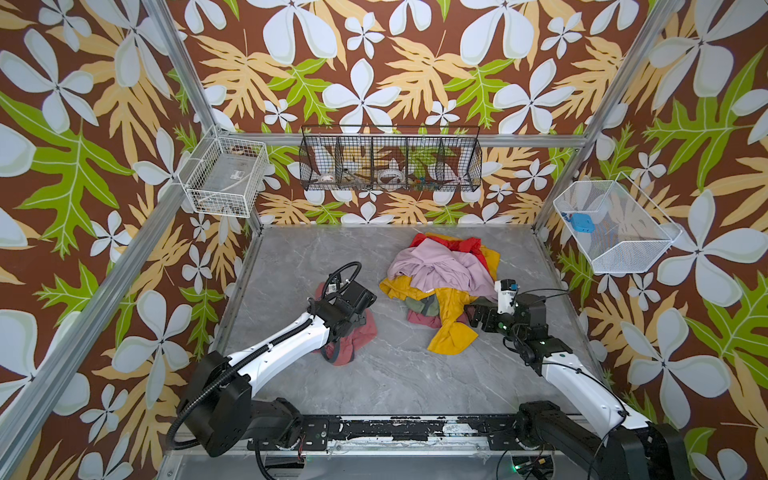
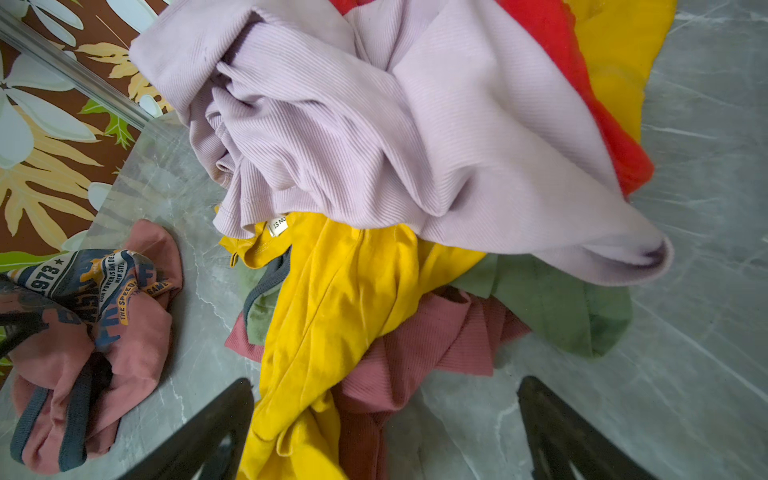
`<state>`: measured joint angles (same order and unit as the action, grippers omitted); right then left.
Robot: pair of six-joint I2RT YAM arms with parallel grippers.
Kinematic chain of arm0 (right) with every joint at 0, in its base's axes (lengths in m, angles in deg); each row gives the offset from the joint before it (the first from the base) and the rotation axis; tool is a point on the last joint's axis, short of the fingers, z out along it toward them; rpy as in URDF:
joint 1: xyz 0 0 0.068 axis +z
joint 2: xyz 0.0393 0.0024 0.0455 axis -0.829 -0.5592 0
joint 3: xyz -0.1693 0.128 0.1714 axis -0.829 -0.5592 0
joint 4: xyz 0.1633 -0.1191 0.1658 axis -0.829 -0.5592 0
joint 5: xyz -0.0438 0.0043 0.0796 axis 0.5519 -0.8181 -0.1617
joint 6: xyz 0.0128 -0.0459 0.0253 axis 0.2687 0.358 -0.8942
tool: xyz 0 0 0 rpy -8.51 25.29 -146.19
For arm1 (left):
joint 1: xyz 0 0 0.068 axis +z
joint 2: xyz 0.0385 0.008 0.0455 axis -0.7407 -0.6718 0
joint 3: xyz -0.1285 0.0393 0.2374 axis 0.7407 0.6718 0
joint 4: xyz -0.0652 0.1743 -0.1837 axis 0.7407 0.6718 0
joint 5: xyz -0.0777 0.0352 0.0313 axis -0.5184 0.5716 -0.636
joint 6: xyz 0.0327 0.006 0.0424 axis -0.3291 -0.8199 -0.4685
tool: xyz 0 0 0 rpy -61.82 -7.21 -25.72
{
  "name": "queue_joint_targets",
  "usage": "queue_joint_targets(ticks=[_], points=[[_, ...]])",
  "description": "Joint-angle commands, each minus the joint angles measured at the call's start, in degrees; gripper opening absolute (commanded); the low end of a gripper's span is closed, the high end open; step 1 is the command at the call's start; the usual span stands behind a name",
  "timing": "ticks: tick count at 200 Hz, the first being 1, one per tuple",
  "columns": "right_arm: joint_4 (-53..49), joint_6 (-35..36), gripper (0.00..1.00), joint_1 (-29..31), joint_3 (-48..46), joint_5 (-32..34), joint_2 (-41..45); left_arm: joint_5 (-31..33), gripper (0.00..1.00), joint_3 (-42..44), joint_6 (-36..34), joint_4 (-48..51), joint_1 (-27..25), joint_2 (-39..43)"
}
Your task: Pick out a specific cloth from the pile
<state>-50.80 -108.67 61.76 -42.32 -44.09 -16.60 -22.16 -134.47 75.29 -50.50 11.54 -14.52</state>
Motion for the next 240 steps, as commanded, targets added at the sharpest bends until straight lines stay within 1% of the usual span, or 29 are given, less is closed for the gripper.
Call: queue_joint_targets(ticks=[1,32,58,102,132,158,181,208,230,240], points=[[-1.4,0.5,0.99,0.1,0.7,1.6,0.7,-3.2,1.0,0.1,-6.0,-4.5,0.5,-2.8],[-2.2,0.0,0.99,0.1,0.4,2.3,2.4,-6.7,1.0,0.1,-8.4,-7.0,1.4,-8.9],[-3.2,-0.2,0.99,0.0,0.6,2.8,3.3,-12.0,1.0,0.8,-9.1,-10.1,1.4,-12.6],[-4.8,0.4,0.99,0.0,1.4,4.1,5.1,-16.3,1.0,3.2,-6.4,-11.3,1.4,-16.6],[-4.1,0.4,0.99,0.1,1.2,4.0,4.6,-16.8,0.95,5.5,-4.9,-13.2,1.4,-17.1],[-4.1,0.9,0.99,0.1,1.9,3.9,3.9,-18.1,0.86,5.7,-5.0,-13.9,1.4,-18.4],[-4.5,1.3,0.99,0.1,2.4,4.2,4.0,-18.3,0.76,5.8,-5.3,-13.9,1.4,-19.5],[-4.2,1.2,0.99,0.1,2.3,4.4,3.4,-19.0,0.61,7.2,-4.4,-15.4,1.4,-18.0],[-3.7,0.9,0.99,0.0,2.1,4.4,3.1,-19.0,0.44,7.7,-3.9,-15.9,1.4,-16.7],[-3.4,0.7,0.99,0.1,2.1,4.3,3.0,-18.8,0.38,7.6,-3.8,-15.9,1.4,-16.4]])
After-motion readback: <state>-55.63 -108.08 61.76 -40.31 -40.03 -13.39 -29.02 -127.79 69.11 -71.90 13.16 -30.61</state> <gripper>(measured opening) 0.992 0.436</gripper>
